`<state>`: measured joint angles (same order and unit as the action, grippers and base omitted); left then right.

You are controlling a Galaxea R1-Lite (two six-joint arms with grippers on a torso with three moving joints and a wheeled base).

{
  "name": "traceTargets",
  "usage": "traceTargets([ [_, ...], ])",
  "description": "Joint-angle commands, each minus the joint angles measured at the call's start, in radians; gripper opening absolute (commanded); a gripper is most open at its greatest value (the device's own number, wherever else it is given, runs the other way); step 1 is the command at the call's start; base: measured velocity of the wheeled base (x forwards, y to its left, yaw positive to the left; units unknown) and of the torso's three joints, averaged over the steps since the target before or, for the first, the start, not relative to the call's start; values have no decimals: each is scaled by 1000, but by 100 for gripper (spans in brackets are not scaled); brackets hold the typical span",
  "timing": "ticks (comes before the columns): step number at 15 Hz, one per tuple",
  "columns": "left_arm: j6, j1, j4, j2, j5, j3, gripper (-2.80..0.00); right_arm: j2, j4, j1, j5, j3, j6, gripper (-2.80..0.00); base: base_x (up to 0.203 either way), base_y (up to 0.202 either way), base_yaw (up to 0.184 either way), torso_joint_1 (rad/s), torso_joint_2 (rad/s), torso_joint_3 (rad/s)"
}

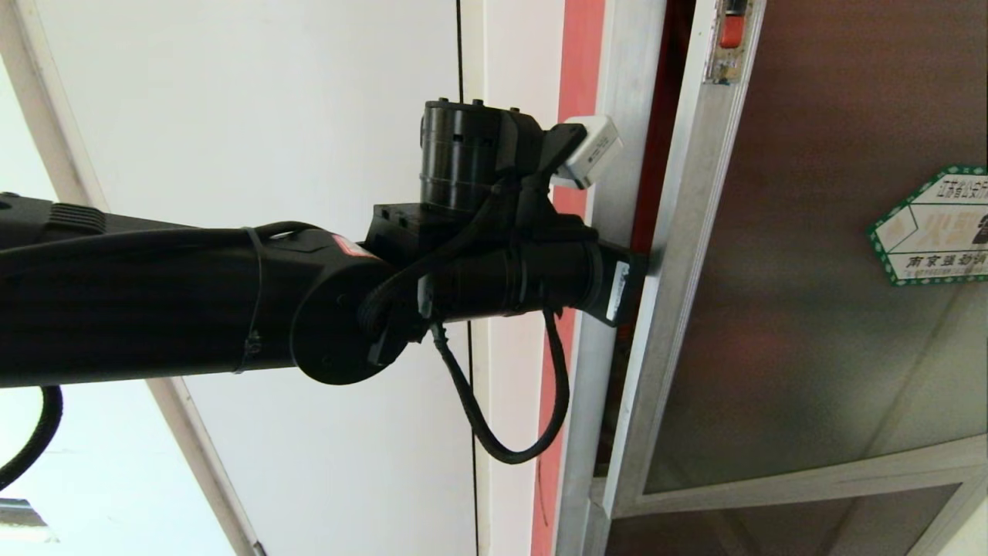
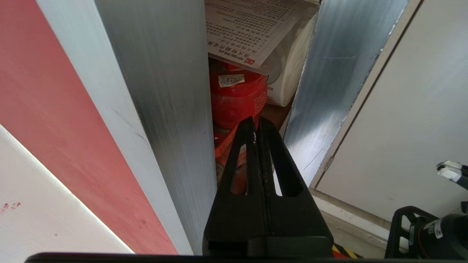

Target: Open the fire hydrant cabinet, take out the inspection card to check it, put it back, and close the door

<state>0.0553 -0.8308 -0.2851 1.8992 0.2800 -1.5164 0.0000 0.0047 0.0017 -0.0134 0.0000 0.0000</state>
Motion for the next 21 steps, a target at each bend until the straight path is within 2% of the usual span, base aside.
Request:
traceTargets([
  [1, 2, -13, -2, -18, 3, 8, -280, 2, 0, 0, 0, 0, 0, -280, 0, 0, 0, 0, 0, 0],
  [4, 6, -35, -2, -53, 8, 46, -280, 2, 0, 1, 0, 0, 0, -280, 0, 0, 0, 0, 0, 0],
  [8, 7, -97, -2, -70, 9, 73, -280, 2, 0, 1, 0, 0, 0, -280, 0, 0, 0, 0, 0, 0],
  [11, 6, -142, -7, -99, 10, 136, -280, 2, 0, 1, 0, 0, 0, -280, 0, 0, 0, 0, 0, 0],
  [14, 6, -186, -57, -126, 10, 190, -280, 2, 0, 0, 0, 0, 0, -280, 0, 0, 0, 0, 0, 0],
  [18, 5, -280, -65, -157, 10, 259, -280, 2, 0, 0, 0, 0, 0, -280, 0, 0, 0, 0, 0, 0],
  [21, 5, -327, -65, -151, 10, 260, -280, 2, 0, 1, 0, 0, 0, -280, 0, 0, 0, 0, 0, 0],
])
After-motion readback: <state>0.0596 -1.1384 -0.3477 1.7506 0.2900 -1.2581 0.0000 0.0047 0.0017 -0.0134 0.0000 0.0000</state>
